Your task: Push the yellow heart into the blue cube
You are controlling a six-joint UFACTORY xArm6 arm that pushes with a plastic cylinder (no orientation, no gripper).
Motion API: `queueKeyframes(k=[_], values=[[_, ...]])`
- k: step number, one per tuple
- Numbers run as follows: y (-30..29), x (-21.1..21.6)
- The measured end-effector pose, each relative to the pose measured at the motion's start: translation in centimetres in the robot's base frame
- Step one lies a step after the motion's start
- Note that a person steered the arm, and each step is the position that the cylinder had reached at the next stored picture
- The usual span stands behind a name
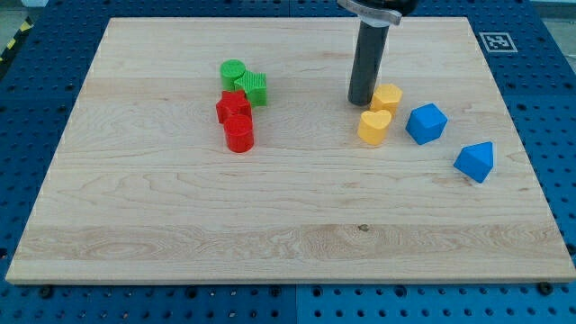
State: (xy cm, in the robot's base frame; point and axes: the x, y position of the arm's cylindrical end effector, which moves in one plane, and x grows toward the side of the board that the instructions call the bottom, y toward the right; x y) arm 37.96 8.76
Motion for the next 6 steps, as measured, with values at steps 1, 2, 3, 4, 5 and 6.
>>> queueKeyframes(k=[1, 2, 3, 4, 5, 6], values=[[-3.6, 0.9], [-4.2, 3.9], [-3.0, 5.9], [0.2, 6.2], [2.8, 6.2], [2.4, 8.2]])
